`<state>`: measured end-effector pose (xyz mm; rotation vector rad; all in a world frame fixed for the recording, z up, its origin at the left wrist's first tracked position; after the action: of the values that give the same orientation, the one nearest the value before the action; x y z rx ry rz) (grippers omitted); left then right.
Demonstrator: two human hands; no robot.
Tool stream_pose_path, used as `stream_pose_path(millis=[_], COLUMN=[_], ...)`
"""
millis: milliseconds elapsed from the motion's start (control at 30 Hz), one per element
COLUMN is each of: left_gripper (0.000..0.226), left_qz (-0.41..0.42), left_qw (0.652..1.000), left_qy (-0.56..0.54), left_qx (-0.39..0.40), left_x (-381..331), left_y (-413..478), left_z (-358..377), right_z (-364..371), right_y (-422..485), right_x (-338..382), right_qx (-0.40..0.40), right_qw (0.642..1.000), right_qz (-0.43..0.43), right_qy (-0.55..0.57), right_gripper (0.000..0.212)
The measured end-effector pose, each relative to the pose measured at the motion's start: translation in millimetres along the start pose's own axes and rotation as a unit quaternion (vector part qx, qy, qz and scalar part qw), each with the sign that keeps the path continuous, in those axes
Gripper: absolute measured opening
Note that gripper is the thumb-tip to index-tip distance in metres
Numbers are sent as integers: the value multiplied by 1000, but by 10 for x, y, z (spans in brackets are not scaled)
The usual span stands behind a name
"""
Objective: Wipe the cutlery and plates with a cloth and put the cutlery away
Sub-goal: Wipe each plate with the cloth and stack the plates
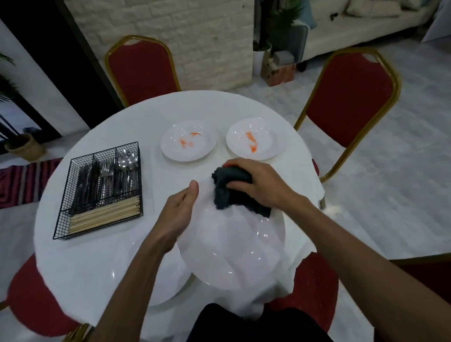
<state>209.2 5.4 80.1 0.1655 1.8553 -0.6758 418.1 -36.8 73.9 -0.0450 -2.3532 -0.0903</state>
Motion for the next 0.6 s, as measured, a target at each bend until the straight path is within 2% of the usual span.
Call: stream_pose_path(millis=[100, 200, 267, 333, 400, 500, 600], left_gripper=[52, 37, 33, 36, 38, 40, 40], left_qz=[6, 18, 40, 64, 79, 77, 75], left_qw=[1000, 1000, 998, 993, 988, 985, 986], left_qy=[-3, 5, 32, 72, 100, 112, 97], left_qx=[0, 14, 41, 69, 89, 103, 113], left_x=[29, 52, -32, -98, -135, -138, -161], left_y=[34, 69, 71, 71, 73, 73, 36], left_z=[-198, -264, -192, -109, -72, -121, -191], right_z=[-198, -514, -583, -393, -107, -89, -114], right_y=[-102, -131, -51, 55, 89, 95, 100], right_x=[-227, -198, -16, 249, 408, 428, 509], right_qx=[59, -26, -48, 35, 116, 115, 111], right_qw=[993, 989, 990, 998, 985, 986, 987], right_qz=[91, 114, 98, 44, -4, -11, -31], right_qy=[34, 90, 93, -23, -132, -122, -110], right_gripper=[29, 22, 34, 40, 45, 47, 34])
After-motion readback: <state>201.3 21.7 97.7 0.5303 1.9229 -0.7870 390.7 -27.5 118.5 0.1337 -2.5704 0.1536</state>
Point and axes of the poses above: each hand's wrist, its own y-axis towards the middle knuckle, its own z-axis out of the palm, x = y × z, the point moved 4 cm from there along y, towards the middle knuckle, and after that the axes turned 3 degrees about x, right-handed, at the moved point
